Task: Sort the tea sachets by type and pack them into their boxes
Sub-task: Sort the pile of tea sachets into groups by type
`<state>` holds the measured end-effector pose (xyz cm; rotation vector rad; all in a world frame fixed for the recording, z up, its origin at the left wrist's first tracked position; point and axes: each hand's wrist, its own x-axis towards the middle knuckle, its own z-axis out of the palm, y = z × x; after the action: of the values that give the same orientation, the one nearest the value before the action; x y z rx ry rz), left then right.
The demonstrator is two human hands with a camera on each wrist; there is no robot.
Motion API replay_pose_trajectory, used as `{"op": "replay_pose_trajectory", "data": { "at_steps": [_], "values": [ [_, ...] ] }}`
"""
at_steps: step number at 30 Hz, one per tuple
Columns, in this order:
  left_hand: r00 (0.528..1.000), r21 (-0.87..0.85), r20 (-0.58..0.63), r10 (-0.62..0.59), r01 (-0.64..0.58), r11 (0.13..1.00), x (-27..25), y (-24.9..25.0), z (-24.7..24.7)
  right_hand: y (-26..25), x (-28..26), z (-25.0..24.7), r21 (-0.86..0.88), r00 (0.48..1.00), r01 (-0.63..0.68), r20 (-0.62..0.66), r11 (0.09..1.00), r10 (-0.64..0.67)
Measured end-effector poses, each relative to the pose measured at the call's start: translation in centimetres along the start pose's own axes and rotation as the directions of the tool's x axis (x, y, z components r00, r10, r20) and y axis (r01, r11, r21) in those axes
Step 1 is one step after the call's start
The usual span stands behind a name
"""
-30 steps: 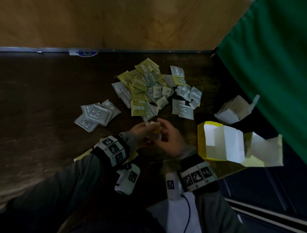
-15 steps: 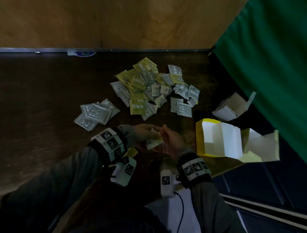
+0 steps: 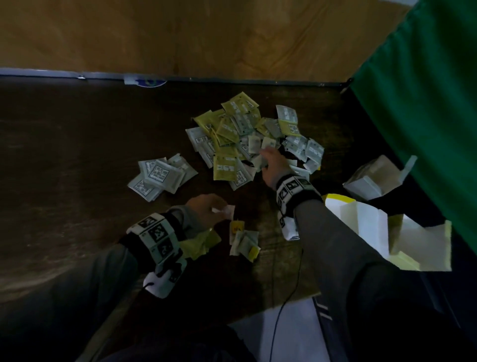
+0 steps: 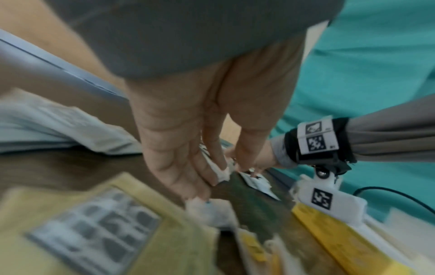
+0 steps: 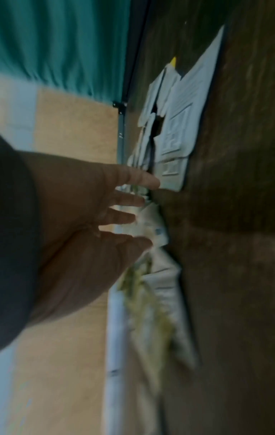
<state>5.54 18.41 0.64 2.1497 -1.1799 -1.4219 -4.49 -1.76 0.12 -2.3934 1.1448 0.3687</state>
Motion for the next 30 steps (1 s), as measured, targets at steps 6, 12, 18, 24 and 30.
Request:
{"op": "replay_pose_trajectory", "data": {
  "at_steps": [6,12,18,24,30],
  "values": [
    [0.994,0.12,-0.082,0.069,-0.059,0.991,0.5,-0.5,-0.7,0.7,1.5,1.1,-0.121,0.996,-0.089,-0.026,0.989,0.087],
    [0.992,0.464,0.092,-0.081,0.03,0.886,4.0,0.6,0.0,1.2,-2.6,1.5,0.324,0.935,-0.135,-0.272,0.936,0.229],
    [0.987,0.488,0.079,-0.142,0.086,0.869,5.6,1.8,0.5,1.1,-10.2,4.2,0.493,0.958,-0.2,-0.084,0.847,0.275],
    [0.995,0.452,0.014,-0.1,0.083,0.888,5.3,1.9,0.3,-2.2,-13.6,10.8,0.149,0.991,-0.051,0.134,0.988,0.031],
    [0.973,0.574,0.231,0.015,-0.148,0.805,3.7,3.3,3.8,0.3,-14.7,12.3,0.267,0.997,-0.043,-0.046,0.963,0.058]
  ]
}}
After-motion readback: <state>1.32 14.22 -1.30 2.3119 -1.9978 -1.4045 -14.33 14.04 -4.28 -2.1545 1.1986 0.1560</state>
